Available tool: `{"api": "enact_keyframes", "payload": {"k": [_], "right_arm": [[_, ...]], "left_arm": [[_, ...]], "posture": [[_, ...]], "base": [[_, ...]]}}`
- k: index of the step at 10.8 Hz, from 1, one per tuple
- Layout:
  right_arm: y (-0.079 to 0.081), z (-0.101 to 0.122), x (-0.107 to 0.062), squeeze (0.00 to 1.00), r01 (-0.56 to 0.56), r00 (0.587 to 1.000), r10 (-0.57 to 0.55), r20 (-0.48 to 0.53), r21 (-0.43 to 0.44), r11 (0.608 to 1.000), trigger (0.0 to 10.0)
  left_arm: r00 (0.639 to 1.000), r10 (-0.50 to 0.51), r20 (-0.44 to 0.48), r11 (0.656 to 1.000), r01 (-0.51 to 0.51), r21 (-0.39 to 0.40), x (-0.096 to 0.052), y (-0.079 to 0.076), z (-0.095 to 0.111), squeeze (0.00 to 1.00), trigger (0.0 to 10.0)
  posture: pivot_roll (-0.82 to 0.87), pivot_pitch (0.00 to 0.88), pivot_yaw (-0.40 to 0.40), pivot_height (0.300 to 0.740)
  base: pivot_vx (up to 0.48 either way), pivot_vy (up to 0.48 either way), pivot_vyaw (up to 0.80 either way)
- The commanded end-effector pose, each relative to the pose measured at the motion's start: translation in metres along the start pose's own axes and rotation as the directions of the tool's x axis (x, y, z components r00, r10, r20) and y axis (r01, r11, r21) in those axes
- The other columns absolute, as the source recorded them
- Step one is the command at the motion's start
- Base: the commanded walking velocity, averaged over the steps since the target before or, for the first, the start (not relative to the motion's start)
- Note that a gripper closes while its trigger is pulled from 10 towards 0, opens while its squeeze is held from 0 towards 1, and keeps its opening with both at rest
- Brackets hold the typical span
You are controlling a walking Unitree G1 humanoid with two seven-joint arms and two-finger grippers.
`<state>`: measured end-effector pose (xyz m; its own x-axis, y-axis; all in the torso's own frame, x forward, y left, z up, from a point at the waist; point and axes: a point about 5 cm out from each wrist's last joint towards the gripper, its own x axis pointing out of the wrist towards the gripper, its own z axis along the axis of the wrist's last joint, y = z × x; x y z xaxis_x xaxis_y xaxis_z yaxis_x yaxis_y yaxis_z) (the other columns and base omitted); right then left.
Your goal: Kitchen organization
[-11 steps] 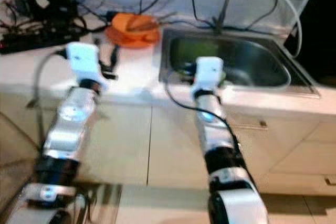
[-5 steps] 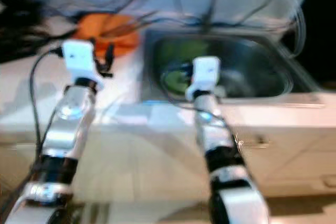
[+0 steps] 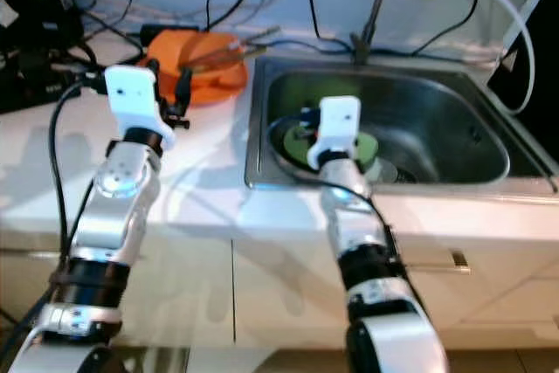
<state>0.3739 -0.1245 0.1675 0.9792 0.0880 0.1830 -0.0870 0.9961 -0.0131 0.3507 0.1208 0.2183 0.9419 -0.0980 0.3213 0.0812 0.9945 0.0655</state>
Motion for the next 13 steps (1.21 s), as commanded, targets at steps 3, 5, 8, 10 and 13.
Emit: {"api": "enact_keyframes", "payload": {"k": [3, 5, 8, 10, 13], "right_arm": [[-0.0044, -0.0001, 0.0000, 0.00, 0.013, 1.000, -0.013, -0.004, -0.001, 1.000, 10.0], [-0.0043, -0.0004, 0.0000, 0.00, 0.014, 1.000, -0.014, -0.006, 0.001, 1.000, 10.0], [-0.0033, -0.0015, -0.0002, 0.00, 0.008, 1.000, -0.009, -0.013, -0.012, 1.000, 10.0], [-0.0033, -0.0011, 0.0001, 0.00, 0.007, 1.000, -0.007, -0.010, -0.012, 1.000, 10.0], [-0.0034, -0.0012, -0.0002, 0.00, 0.013, 1.000, -0.013, -0.009, 0.006, 1.000, 10.0]], "left_arm": [[1.000, -0.025, 0.009, 1.000, 0.025, -0.003, 0.0016, -0.0064, 0.0033, 0.00, 10.0], [1.000, -0.017, 0.005, 1.000, 0.017, -0.002, 0.0020, -0.0050, 0.0030, 0.00, 10.0], [1.000, -0.011, 0.002, 1.000, 0.011, -0.001, 0.0021, -0.0041, 0.0026, 0.00, 10.0], [1.000, -0.008, 0.002, 1.000, 0.008, 0.000, 0.0022, -0.0035, 0.0029, 0.00, 10.0], [1.000, -0.011, 0.008, 1.000, 0.011, -0.001, 0.0027, -0.0040, 0.0043, 0.00, 10.0]], "posture": [[0.22, 0.024, -0.047, 0.740], [0.22, 0.023, -0.045, 0.740], [0.22, 0.024, -0.045, 0.740], [0.23, 0.022, -0.045, 0.740], [0.22, 0.023, -0.045, 0.740]], "base": [[0.000, 0.000, 0.00], [0.133, 0.000, 0.00], [0.284, 0.000, 0.41], [0.292, 0.000, 0.56], [0.296, 0.000, 0.00]]}}
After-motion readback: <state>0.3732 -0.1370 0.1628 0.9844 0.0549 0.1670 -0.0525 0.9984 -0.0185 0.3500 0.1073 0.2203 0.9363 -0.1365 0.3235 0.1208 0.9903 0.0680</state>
